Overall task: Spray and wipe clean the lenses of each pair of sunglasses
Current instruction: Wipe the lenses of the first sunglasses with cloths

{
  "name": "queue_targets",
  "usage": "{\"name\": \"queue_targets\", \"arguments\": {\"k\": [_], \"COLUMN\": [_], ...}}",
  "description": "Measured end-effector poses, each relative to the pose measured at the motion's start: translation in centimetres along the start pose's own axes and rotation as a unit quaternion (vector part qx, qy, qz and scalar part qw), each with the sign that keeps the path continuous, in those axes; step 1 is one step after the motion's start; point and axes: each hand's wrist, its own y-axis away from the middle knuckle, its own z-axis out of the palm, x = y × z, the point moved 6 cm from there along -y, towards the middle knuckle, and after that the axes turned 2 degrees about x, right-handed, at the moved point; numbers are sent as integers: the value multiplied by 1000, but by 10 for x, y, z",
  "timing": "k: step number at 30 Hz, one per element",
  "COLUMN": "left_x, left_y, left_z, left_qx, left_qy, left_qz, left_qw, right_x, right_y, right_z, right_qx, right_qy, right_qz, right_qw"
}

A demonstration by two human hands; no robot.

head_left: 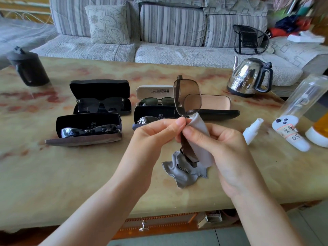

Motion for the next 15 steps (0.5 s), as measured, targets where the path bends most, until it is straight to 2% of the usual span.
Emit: {"name": "queue_targets", "arguments": {"k": [3, 7, 11, 15], "left_x": [1, 2, 4, 1], "left_y": [1, 0, 1, 1], "left_z": [2, 2, 2, 2], "left_qx": [1, 8, 6, -2], "left_qy": [7, 1, -33, -39], "left_qz": [4, 0, 12, 16], "left_qw": [1000, 1000, 999, 999], "right_x": [0, 0, 5, 9], "right_y": [1, 1, 1, -2], "right_z": [-2, -2, 6, 5], "right_qx": [22, 15, -44, -45], "right_qy": [26, 4, -103, -86], "right_qz": [-15, -33, 20, 34], "right_qw": [999, 999, 993, 995]}}
